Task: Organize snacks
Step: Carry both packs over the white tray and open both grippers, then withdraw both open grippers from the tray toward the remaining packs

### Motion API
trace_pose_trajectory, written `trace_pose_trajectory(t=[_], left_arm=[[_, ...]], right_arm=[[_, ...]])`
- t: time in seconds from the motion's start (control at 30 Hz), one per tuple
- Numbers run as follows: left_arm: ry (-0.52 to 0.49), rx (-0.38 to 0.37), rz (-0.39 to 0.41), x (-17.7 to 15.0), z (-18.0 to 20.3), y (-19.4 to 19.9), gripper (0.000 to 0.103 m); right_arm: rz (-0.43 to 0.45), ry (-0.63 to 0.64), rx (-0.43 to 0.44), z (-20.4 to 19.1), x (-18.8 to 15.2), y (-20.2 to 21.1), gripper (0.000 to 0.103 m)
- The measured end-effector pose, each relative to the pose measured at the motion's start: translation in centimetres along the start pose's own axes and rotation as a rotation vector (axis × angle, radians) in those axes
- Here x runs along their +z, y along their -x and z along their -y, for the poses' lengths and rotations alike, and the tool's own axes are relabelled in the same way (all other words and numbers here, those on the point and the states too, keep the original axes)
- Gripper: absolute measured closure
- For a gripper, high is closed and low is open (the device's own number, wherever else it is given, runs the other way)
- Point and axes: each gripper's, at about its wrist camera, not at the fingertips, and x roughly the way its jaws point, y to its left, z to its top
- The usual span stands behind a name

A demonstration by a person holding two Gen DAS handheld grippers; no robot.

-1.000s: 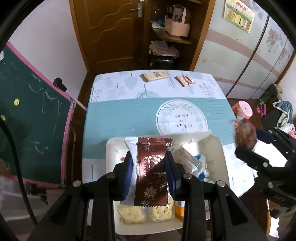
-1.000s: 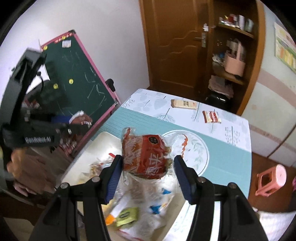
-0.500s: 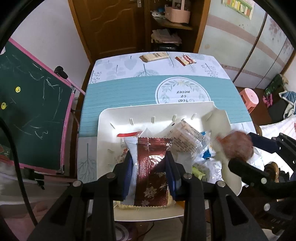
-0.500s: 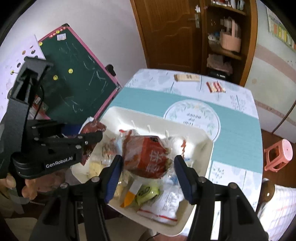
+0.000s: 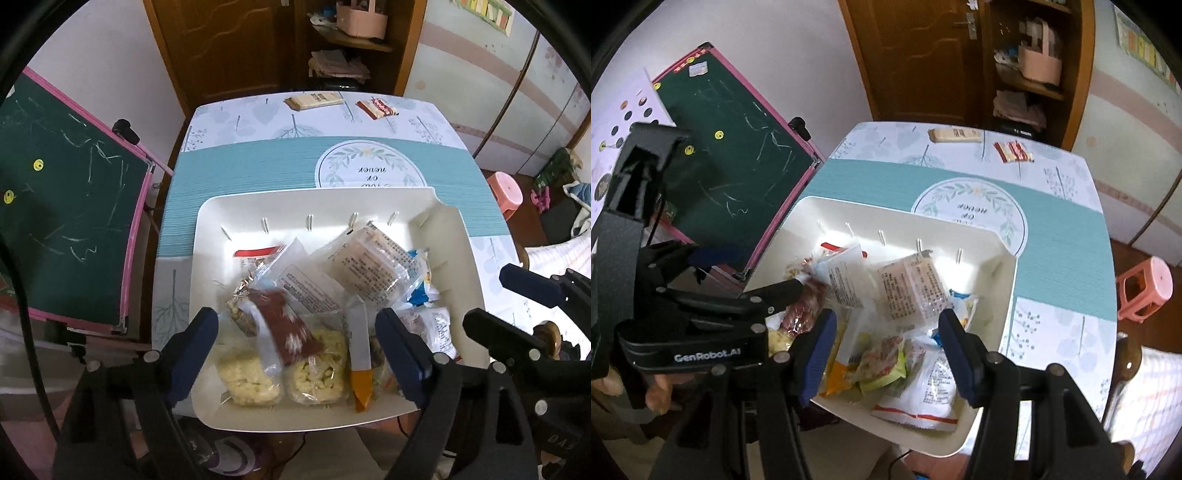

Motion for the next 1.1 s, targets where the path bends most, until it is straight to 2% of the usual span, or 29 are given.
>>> trace_pose_trajectory(t=[0.67, 1.1], left_arm=[[0.010, 0.000, -0.024, -0.8, -1.1, 0.0, 0.017], [-0.041, 0.007, -0.030, 1.0, -0.8, -0.8, 0.017]], right_arm=[[-0.011, 0.007, -0.003, -1.3, -0.2, -0.1, 0.045], [-0.025, -0.020, -0.005, -0.8, 0.8, -0.7, 0.045]])
